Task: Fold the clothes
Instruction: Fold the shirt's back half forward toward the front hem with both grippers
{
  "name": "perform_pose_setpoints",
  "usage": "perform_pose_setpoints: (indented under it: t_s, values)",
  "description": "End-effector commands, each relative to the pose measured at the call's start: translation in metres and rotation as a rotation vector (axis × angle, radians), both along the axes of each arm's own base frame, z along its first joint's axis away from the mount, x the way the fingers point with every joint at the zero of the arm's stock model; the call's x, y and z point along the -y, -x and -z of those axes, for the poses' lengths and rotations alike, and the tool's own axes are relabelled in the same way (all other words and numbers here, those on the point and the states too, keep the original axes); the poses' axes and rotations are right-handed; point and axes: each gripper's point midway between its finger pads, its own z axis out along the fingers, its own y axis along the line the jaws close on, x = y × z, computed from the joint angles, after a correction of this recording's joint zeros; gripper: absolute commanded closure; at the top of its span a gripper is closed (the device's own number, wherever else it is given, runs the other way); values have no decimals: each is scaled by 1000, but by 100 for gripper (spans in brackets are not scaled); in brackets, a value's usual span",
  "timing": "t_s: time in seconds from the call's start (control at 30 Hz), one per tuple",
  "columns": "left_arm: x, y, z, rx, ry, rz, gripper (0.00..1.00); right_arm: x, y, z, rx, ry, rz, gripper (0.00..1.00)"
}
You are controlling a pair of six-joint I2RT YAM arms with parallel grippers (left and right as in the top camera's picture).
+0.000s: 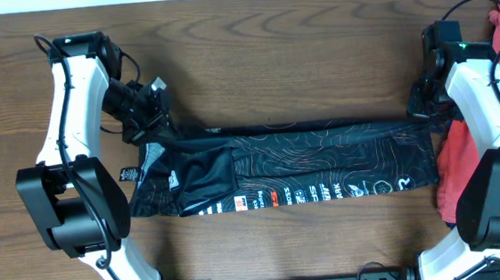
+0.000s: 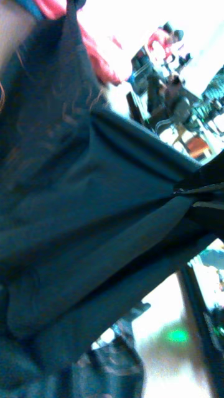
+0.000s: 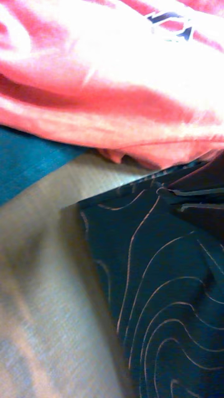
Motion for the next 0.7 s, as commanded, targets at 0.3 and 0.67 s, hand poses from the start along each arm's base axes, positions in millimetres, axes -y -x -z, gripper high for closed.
perform_pose_setpoints:
  t_s: [0.3, 0.67]
  values:
    - [-12, 32, 8, -103, -53, 86, 94, 7, 23, -3, -101, 49, -17, 98]
    - [-11, 16, 33, -33, -58, 63, 94, 7, 16, -3, -70, 51, -16, 94]
